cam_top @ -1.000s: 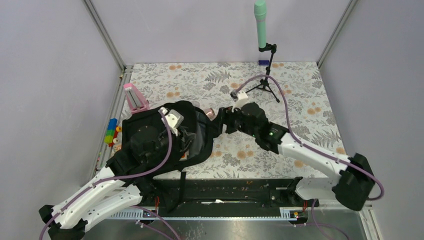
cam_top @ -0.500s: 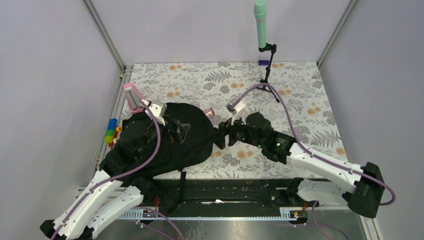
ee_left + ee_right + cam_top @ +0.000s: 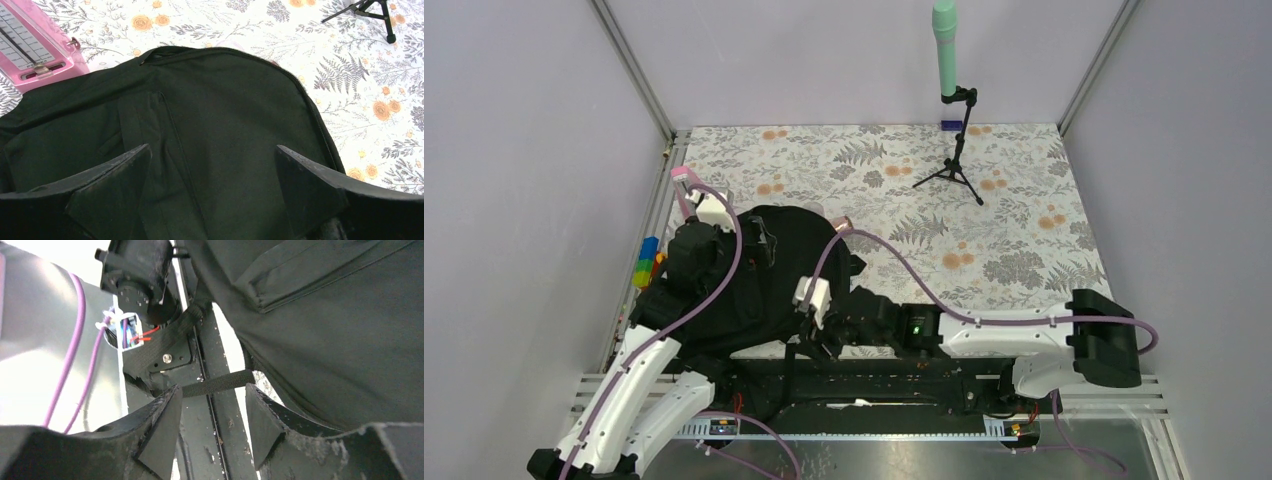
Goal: Pack the student bag
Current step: Zip the student bag at the center of the board.
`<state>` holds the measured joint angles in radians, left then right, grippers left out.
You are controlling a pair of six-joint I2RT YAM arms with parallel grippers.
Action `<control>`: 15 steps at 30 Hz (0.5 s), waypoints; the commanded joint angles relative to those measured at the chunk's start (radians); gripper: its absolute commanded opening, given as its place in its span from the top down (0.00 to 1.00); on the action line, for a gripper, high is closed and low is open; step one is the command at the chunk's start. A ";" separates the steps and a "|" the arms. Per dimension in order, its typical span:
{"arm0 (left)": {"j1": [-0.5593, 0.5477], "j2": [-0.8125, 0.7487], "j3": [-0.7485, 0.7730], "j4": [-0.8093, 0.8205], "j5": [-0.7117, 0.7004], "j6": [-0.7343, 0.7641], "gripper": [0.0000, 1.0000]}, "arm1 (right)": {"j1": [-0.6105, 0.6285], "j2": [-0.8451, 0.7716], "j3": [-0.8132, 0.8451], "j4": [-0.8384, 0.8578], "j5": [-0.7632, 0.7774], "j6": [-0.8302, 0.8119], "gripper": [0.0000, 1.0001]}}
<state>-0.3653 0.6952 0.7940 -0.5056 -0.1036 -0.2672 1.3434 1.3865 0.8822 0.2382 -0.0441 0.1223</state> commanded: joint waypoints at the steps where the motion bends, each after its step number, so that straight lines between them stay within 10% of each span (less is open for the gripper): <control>1: 0.007 -0.028 0.020 0.012 -0.050 -0.016 0.01 | 0.047 0.055 -0.033 0.163 0.076 -0.156 0.44; 15: 0.008 -0.028 0.017 0.010 -0.028 -0.015 0.01 | 0.057 0.205 -0.055 0.317 0.185 -0.218 0.47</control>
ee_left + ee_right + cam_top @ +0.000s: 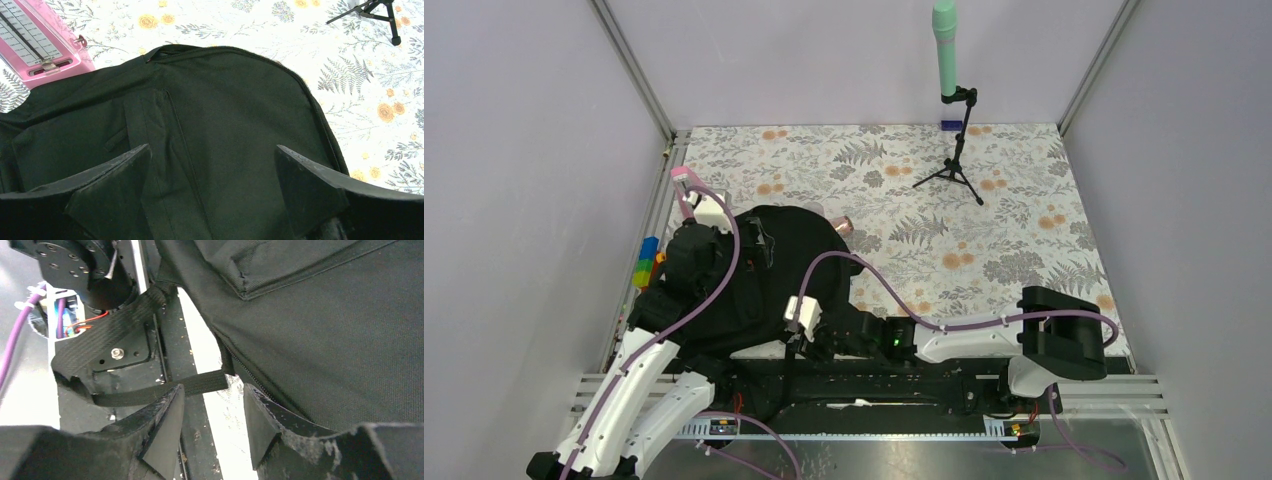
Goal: Pack the student bag
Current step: Zip the student bag at the center of the board.
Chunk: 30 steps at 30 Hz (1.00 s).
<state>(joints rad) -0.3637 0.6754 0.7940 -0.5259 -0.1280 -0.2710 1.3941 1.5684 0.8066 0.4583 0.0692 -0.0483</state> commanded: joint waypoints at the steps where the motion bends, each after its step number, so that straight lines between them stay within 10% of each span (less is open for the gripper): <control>1: 0.006 -0.008 0.017 0.030 -0.004 -0.011 0.01 | 0.007 0.030 0.029 0.098 0.079 -0.051 0.47; 20: 0.011 -0.013 0.014 0.032 0.000 -0.011 0.01 | 0.006 0.118 0.128 0.071 0.091 -0.063 0.54; 30: 0.014 -0.010 0.014 0.033 0.003 -0.011 0.01 | 0.007 0.159 0.197 -0.012 0.142 -0.046 0.82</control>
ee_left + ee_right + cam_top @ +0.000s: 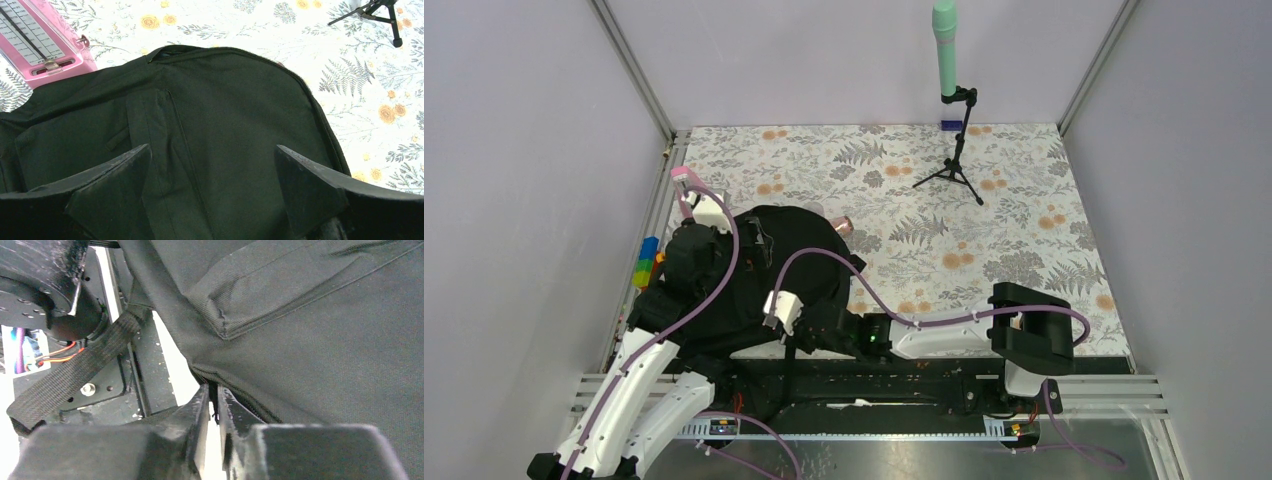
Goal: Pack the student bag
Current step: Zip the student bag at the center of the board.
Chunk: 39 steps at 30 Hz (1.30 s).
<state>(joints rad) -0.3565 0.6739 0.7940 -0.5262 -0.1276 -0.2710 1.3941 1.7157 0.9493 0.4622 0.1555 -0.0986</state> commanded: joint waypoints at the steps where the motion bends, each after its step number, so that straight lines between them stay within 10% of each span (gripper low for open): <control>1: 0.007 -0.010 0.014 0.032 0.002 -0.011 0.01 | 0.007 0.012 0.058 -0.025 0.066 0.006 0.88; 4: 0.008 -0.008 0.014 0.032 0.002 -0.010 0.01 | 0.007 0.011 0.070 -0.065 0.079 0.007 1.00; 39: 0.022 -0.002 -0.001 0.055 0.064 0.003 0.01 | 0.007 -0.284 -0.156 0.016 0.251 0.178 1.00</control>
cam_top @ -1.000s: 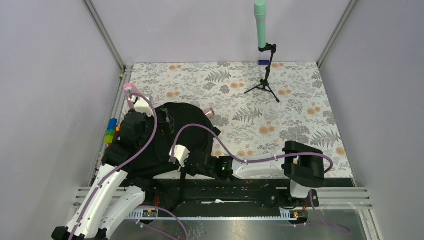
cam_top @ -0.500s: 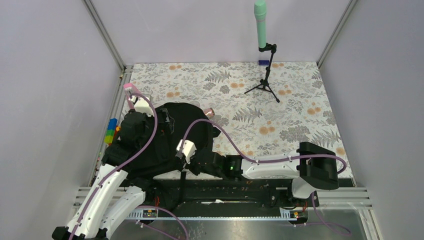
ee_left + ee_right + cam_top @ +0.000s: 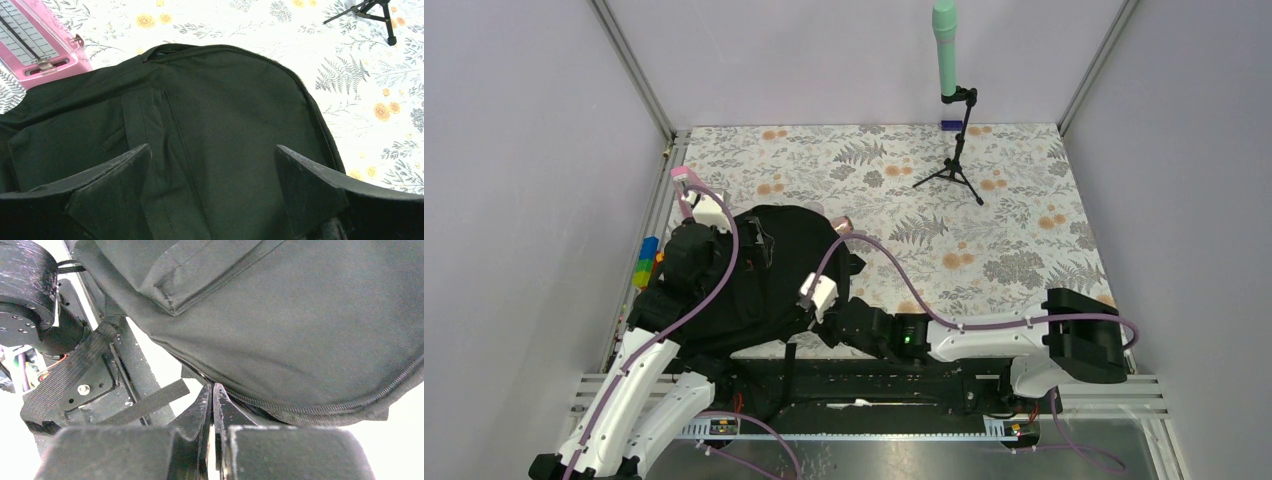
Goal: Pack the student bag
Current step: Zip the student bag at the center of the board.
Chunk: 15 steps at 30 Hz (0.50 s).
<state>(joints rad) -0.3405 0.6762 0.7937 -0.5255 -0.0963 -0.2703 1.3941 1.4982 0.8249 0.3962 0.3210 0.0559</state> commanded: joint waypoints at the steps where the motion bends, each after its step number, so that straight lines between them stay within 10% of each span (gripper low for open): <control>1: 0.006 -0.004 0.000 0.056 0.036 0.003 0.01 | 0.007 -0.075 -0.042 0.084 0.095 0.026 1.00; 15: 0.008 0.012 -0.003 0.058 0.044 0.003 0.01 | 0.005 -0.161 -0.159 0.151 0.246 0.058 1.00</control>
<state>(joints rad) -0.3386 0.6842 0.7914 -0.5205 -0.0704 -0.2703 1.3941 1.3888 0.6872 0.4652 0.4686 0.0959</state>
